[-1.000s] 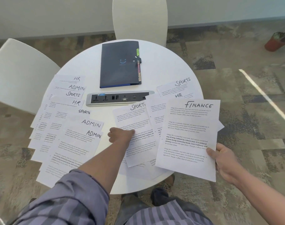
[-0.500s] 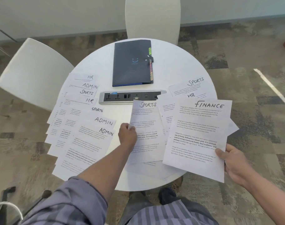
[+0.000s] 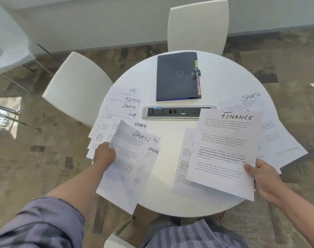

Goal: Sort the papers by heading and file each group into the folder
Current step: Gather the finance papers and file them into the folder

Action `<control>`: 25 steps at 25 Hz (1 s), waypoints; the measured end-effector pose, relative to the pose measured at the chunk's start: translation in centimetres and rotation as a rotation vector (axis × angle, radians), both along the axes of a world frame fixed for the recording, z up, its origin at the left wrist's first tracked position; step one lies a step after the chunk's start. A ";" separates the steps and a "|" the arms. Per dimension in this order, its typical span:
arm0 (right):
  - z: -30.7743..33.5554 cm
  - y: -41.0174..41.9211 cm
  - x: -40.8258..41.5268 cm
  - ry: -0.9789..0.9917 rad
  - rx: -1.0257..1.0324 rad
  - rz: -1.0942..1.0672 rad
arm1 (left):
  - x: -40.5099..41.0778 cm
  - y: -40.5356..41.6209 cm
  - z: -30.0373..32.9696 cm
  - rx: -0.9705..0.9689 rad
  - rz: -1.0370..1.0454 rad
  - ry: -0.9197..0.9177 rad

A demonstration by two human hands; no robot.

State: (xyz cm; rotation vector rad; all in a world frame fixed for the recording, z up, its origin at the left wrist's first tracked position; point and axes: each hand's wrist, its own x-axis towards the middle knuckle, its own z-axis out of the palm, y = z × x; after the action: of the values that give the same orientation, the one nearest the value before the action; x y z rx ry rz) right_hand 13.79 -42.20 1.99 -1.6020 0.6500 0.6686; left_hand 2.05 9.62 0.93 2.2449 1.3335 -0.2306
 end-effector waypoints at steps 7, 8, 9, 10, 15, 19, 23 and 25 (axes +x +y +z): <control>0.6 4.3 -2.5 -0.023 -0.054 -0.055 | 0.8 8.5 -1.7 0.042 -0.024 0.109; 0.5 4.6 -2.8 -0.025 -0.069 -0.068 | 1.1 9.3 -2.1 0.035 -0.032 0.120; 0.5 4.8 -3.0 -0.025 -0.080 -0.080 | 1.3 9.9 -2.5 0.018 -0.034 0.132; 0.5 4.9 -3.3 -0.025 -0.088 -0.091 | 1.6 10.3 -2.6 0.007 -0.042 0.145; 0.6 4.9 -3.8 -0.032 -0.106 -0.132 | 2.3 11.1 -3.1 -0.032 -0.017 0.129; 0.8 4.3 -3.8 -0.033 -0.095 -0.176 | 2.6 11.8 -3.9 -0.033 0.013 0.102; 1.8 4.1 -4.2 -0.067 -0.094 -0.195 | 2.9 11.2 -4.1 -0.026 0.009 0.121; 2.1 3.8 -4.3 -0.072 -0.089 -0.195 | 3.2 11.0 -4.0 -0.027 0.010 0.133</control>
State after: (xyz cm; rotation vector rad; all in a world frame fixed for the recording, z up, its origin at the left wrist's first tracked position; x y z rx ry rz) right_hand 9.46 -38.39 4.05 -1.6118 0.7803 0.4415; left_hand 5.24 20.63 -3.03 2.2328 1.4002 -0.3982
